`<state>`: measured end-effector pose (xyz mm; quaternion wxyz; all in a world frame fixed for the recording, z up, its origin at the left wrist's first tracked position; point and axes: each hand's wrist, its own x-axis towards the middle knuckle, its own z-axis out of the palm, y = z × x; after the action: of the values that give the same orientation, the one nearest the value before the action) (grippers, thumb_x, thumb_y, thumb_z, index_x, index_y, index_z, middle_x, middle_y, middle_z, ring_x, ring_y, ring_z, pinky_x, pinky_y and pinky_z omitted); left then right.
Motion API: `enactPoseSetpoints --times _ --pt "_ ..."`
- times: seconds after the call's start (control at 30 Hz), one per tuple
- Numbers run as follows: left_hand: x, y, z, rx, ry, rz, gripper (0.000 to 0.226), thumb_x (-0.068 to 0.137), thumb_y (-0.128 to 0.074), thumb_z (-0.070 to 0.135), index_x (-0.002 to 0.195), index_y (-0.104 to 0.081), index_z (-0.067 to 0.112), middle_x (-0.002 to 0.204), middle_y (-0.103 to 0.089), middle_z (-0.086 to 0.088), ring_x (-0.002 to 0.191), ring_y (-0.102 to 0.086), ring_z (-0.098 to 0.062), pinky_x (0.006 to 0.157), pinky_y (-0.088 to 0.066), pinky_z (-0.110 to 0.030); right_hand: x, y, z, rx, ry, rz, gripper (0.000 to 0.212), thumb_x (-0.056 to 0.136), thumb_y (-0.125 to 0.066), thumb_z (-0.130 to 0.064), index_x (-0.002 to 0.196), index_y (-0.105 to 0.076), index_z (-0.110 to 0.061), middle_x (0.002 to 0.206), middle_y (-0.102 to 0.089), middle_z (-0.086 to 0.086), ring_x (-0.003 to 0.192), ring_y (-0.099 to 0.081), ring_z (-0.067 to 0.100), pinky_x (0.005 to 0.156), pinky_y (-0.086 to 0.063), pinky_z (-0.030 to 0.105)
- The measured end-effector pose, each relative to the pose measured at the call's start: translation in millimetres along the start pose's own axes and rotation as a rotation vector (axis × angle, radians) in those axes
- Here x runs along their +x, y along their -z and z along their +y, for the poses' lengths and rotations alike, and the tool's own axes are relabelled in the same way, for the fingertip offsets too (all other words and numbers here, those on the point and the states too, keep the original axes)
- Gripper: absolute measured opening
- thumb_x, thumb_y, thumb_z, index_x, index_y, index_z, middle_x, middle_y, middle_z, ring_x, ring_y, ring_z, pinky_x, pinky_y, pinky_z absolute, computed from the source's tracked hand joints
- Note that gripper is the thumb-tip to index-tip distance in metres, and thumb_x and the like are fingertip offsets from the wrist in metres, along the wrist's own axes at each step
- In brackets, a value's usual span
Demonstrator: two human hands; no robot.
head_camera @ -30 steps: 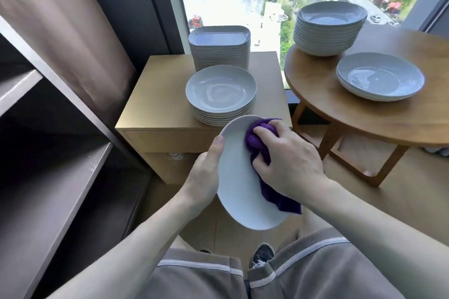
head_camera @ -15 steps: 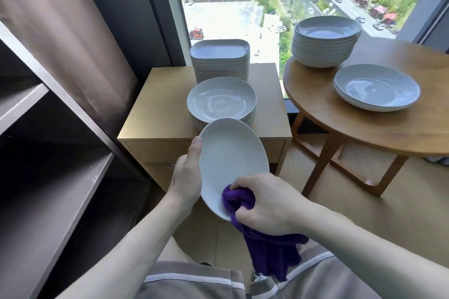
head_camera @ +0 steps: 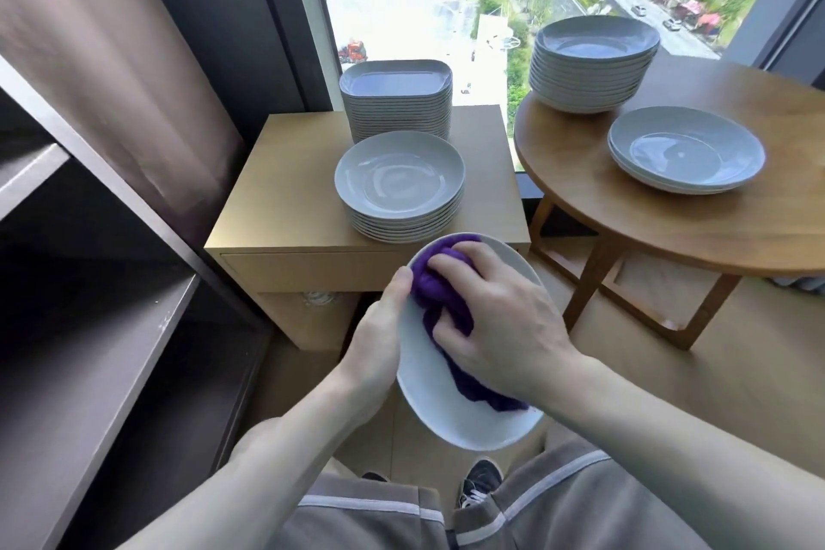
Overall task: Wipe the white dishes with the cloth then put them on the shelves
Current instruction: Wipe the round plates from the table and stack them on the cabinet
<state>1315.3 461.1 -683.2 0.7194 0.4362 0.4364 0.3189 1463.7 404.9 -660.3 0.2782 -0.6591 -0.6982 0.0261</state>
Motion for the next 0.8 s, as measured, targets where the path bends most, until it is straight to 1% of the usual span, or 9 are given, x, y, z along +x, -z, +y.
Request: enactPoseSetpoints --times 0.1,0.17,0.23,0.27,0.33,0.43,0.57,0.67,0.8 --pt "0 -1 0 0.035 -0.049 -0.011 0.050 0.097 -0.045 0.061 0.108 -0.083 0.030 0.122 -0.076 -0.012 0.118 -0.071 -0.029 0.107 -0.052 -0.048 9 4 19 -0.102 -0.181 -0.082 0.047 0.088 -0.059 -0.040 0.133 -0.055 -0.029 0.130 -0.056 -0.002 0.105 -0.061 0.024 0.079 -0.054 0.035" --pt "2 1 2 0.055 -0.089 0.010 0.051 0.094 -0.043 0.062 0.102 -0.084 0.034 0.113 -0.079 -0.007 0.108 -0.075 -0.024 0.091 -0.060 -0.040 11 3 29 -0.175 -0.257 -0.184 0.044 0.090 -0.054 -0.042 0.132 -0.053 -0.029 0.128 -0.054 -0.001 0.102 -0.061 0.026 0.080 -0.055 0.038" --pt "5 6 5 0.072 -0.123 0.026 0.049 0.094 -0.043 0.062 0.097 -0.085 0.035 0.106 -0.081 -0.003 0.099 -0.078 -0.019 0.075 -0.061 -0.027 10 -1 32 -0.180 -0.298 -0.271 0.040 0.091 -0.052 -0.043 0.128 -0.053 -0.028 0.119 -0.055 0.000 0.094 -0.061 0.028 0.076 -0.054 0.037" --pt "5 9 7 0.082 -0.134 0.036 0.049 0.094 -0.044 0.062 0.096 -0.085 0.035 0.105 -0.081 -0.003 0.097 -0.078 -0.018 0.071 -0.060 -0.024 9 -2 33 -0.163 -0.312 -0.306 0.039 0.090 -0.052 -0.044 0.125 -0.053 -0.028 0.112 -0.055 -0.001 0.091 -0.060 0.027 0.073 -0.051 0.036" --pt "7 13 10 0.101 -0.150 0.059 0.049 0.095 -0.043 0.062 0.095 -0.085 0.035 0.104 -0.081 -0.003 0.096 -0.078 -0.018 0.070 -0.059 -0.023 8 -3 33 -0.109 -0.327 -0.359 0.035 0.087 -0.053 -0.046 0.118 -0.054 -0.031 0.100 -0.054 -0.004 0.084 -0.057 0.023 0.067 -0.046 0.034" --pt "9 19 12 0.120 -0.163 0.095 0.050 0.099 -0.043 0.062 0.092 -0.085 0.035 0.101 -0.082 -0.001 0.093 -0.079 -0.016 0.067 -0.059 -0.023 6 -2 32 0.009 -0.317 -0.446 0.028 0.080 -0.058 -0.044 0.106 -0.059 -0.034 0.093 -0.060 -0.009 0.080 -0.058 0.015 0.062 -0.046 0.028" --pt "14 23 16 0.134 -0.149 0.151 0.054 0.089 -0.046 0.069 0.089 -0.085 0.032 0.101 -0.081 -0.005 0.092 -0.078 -0.021 0.069 -0.061 -0.029 -4 -7 19 0.136 -0.202 -0.568 0.023 0.079 -0.060 -0.039 0.101 -0.063 -0.034 0.087 -0.063 -0.013 0.075 -0.059 0.009 0.058 -0.047 0.020" --pt "15 24 17 0.123 -0.137 0.155 0.056 0.089 -0.047 0.072 0.090 -0.085 0.030 0.104 -0.081 -0.009 0.097 -0.078 -0.028 0.079 -0.061 -0.038 -12 -13 6 0.227 -0.091 -0.576 0.028 0.079 -0.061 -0.040 0.106 -0.065 -0.035 0.091 -0.065 -0.014 0.080 -0.060 0.010 0.067 -0.056 0.025" --pt "14 24 18 0.073 -0.118 0.153 0.058 0.088 -0.050 0.074 0.096 -0.085 0.028 0.106 -0.081 -0.007 0.098 -0.078 -0.024 0.078 -0.060 -0.034 -12 -12 1 0.414 -0.032 -0.540 0.038 0.077 -0.061 -0.038 0.116 -0.064 -0.040 0.101 -0.063 -0.019 0.095 -0.060 0.008 0.077 -0.055 0.025"
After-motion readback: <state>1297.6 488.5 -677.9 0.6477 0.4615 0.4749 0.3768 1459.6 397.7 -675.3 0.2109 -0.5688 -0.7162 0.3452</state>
